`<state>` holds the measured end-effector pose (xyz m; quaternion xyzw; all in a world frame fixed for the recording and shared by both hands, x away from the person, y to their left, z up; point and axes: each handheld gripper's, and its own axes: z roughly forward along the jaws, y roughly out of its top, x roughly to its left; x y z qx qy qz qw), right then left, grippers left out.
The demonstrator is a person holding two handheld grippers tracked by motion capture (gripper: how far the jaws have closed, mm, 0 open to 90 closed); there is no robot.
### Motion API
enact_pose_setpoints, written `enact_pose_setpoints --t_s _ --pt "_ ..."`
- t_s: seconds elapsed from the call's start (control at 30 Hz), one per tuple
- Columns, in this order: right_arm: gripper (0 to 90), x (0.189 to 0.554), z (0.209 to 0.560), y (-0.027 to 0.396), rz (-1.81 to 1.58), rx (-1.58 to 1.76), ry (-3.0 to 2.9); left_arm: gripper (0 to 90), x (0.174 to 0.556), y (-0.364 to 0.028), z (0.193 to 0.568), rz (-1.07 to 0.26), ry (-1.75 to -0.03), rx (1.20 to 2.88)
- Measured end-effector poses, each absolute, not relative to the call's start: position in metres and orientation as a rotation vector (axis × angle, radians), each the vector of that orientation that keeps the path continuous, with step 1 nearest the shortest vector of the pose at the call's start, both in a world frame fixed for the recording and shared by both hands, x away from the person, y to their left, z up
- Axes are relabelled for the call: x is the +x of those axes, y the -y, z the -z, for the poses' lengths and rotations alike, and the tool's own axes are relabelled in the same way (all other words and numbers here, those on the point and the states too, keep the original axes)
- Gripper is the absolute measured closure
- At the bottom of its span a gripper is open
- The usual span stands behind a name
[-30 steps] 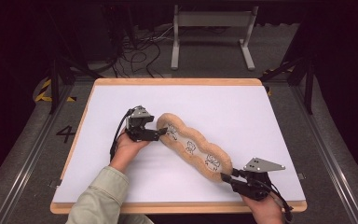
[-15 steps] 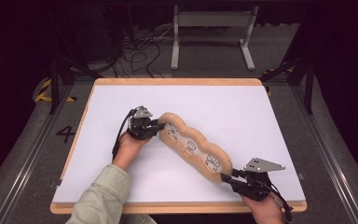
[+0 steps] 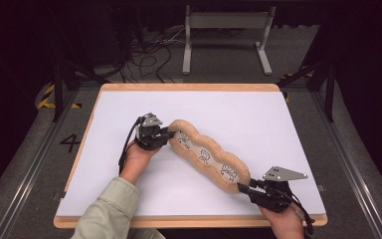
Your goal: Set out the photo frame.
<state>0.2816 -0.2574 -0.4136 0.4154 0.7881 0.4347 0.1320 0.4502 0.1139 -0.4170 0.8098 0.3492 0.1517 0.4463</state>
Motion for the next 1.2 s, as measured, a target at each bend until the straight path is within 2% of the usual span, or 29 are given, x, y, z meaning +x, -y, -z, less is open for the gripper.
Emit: enact_pose_setpoints --t_s 0.7,1.2 --pt "66.3 0.324 0.393 0.242 -1.236 1.122 -2.268 70.5 0.390 -0.161 0.406 -0.464 -1.085 1.903" --pt "66.5 0.361 0.396 0.240 -1.175 1.154 -2.232 68.8 0.372 -0.161 0.411 -0.468 -1.151 1.899"
